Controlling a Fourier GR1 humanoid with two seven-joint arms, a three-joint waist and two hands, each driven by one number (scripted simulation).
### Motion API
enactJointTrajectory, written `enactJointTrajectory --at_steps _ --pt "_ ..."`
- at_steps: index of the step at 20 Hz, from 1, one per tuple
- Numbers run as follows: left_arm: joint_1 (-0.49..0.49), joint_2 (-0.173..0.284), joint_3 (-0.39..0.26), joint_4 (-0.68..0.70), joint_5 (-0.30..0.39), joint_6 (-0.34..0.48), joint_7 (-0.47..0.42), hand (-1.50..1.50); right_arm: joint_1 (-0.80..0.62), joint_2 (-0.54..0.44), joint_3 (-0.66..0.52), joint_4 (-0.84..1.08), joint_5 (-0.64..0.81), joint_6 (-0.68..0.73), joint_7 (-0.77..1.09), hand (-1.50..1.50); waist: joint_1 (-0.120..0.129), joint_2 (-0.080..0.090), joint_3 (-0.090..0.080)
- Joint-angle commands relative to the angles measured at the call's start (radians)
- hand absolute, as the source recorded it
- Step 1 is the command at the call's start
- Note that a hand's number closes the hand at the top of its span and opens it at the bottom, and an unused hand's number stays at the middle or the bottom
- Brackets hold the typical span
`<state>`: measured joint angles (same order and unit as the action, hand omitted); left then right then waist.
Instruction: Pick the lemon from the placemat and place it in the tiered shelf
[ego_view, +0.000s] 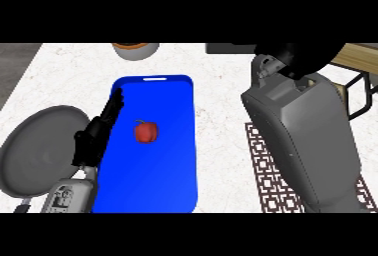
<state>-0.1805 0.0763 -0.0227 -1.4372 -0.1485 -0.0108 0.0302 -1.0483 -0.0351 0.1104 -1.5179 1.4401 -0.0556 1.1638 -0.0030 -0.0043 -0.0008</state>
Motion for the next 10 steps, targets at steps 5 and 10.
enactJointTrajectory --at_steps 5,10 --pt "0.009 -0.014 -0.016 0.002 -0.022 0.015 -0.003 0.0 -0.048 -0.047 -0.124 0.038 0.093 0.059 0.05 1.5 0.005 0.003 0.0" --pt "0.001 0.002 0.011 0.024 -0.006 0.001 -0.016 0.0 -0.046 -0.11 -0.19 -0.051 0.053 0.172 -0.022 1.5 -0.003 0.0 0.0"
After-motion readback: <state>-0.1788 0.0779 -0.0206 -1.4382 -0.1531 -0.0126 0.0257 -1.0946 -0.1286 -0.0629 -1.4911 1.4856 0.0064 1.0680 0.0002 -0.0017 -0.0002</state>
